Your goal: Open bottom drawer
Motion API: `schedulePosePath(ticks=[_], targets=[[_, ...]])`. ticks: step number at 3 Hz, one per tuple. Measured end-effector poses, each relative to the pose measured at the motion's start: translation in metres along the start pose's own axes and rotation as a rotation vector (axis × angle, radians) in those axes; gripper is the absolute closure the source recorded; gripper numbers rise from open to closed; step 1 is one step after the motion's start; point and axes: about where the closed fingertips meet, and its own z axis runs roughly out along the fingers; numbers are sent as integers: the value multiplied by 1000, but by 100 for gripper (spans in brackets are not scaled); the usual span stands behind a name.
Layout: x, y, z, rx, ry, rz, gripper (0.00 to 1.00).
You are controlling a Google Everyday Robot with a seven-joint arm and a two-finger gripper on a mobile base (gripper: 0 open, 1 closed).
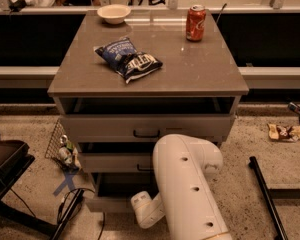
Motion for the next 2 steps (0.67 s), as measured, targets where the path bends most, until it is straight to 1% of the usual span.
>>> schedulePosePath(ticks=[1, 2], targets=[[9, 26, -12, -33, 20, 18, 100], [9, 26, -11, -33, 20, 18, 100]])
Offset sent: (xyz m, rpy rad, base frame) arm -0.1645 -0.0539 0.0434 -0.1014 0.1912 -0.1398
